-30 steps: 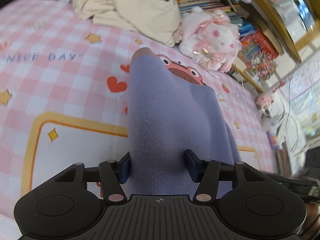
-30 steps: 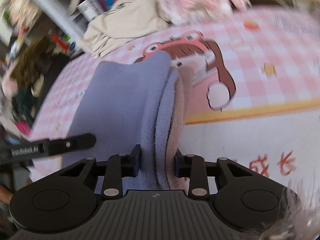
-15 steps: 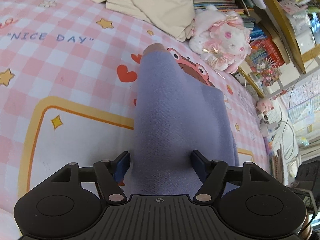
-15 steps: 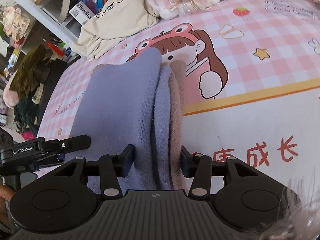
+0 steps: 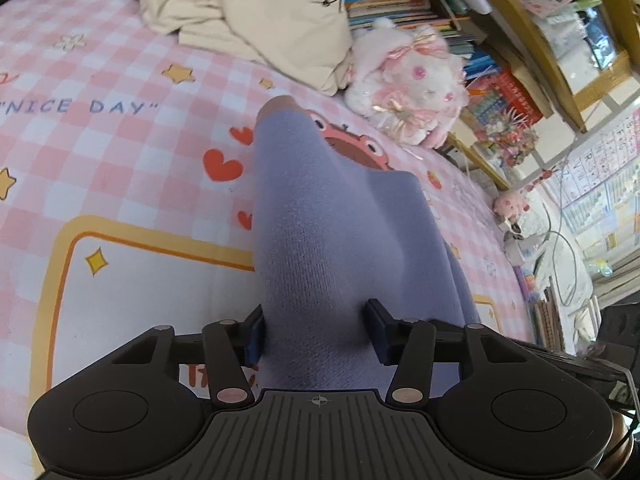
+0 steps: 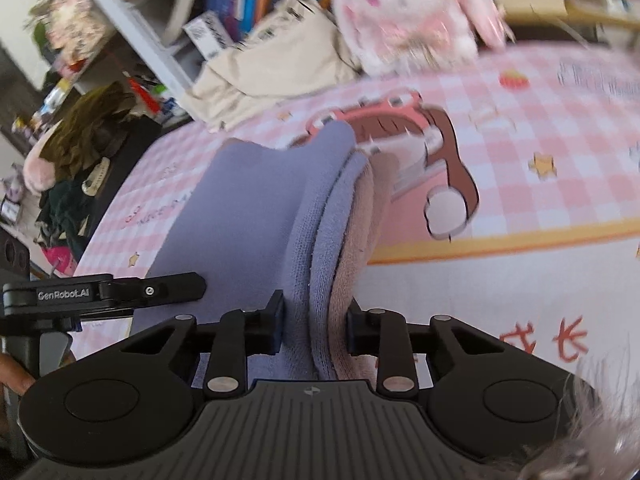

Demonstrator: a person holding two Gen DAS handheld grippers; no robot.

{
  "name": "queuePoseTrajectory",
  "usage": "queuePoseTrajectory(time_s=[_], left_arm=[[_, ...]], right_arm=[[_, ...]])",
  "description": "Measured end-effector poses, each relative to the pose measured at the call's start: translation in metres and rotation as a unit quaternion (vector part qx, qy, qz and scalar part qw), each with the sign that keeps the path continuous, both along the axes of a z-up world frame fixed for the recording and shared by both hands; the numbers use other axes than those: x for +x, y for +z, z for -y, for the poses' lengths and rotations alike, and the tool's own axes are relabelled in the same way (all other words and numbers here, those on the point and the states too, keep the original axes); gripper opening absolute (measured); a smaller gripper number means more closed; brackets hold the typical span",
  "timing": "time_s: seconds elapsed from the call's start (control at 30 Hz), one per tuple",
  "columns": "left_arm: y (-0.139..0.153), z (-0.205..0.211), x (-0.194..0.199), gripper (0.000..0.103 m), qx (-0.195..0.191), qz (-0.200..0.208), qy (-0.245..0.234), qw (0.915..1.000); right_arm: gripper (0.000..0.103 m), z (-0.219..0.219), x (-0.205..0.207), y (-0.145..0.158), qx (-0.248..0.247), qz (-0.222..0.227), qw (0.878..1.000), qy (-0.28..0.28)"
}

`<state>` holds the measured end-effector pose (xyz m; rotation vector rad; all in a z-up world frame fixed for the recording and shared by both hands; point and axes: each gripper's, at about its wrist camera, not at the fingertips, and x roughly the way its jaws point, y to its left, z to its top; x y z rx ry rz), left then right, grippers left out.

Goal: Fold clothes
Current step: 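Carry the folded sweater with both grippers toward the beige cloth bag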

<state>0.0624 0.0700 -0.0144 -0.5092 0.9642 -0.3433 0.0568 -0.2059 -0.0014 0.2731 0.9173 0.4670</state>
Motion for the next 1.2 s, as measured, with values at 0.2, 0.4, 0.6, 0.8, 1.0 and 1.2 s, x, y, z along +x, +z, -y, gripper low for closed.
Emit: queuePoseTrajectory(time_s=[0.2, 0.4, 0.6, 0.8, 1.0, 1.2], left_arm=[[0.015, -0.002, 0.001, 0.049, 0.000, 0.031, -0.004, 0.9995], [0.028, -0.005, 0.015, 0.049, 0.000, 0.051, -0.007, 0.9987], [0.035, -0.007, 0.032, 0.049, 0.012, 0.066, -0.008, 0.9977], [0.031, -0.015, 0.055, 0.049, 0.013, 0.065, -0.001, 0.9978], [0.023, -0.025, 0.079, 0.049, 0.001, 0.056, 0.010, 0.9984], [0.017, -0.034, 0.103, 0.049, -0.001, 0.053, 0.014, 0.9985]], right_arm=[[0.026, -0.006, -0.006, 0.016, -0.019, 0.054, 0.998, 0.013], [0.026, -0.012, 0.009, 0.028, -0.022, 0.070, 0.997, 0.016], [0.026, -0.019, 0.031, 0.032, -0.024, 0.070, 0.997, 0.014], [0.026, -0.026, 0.054, 0.035, -0.026, 0.070, 0.997, 0.013], [0.026, -0.035, 0.083, 0.032, -0.026, 0.063, 0.998, 0.012], [0.026, -0.046, 0.110, 0.028, -0.028, 0.058, 0.998, 0.012]])
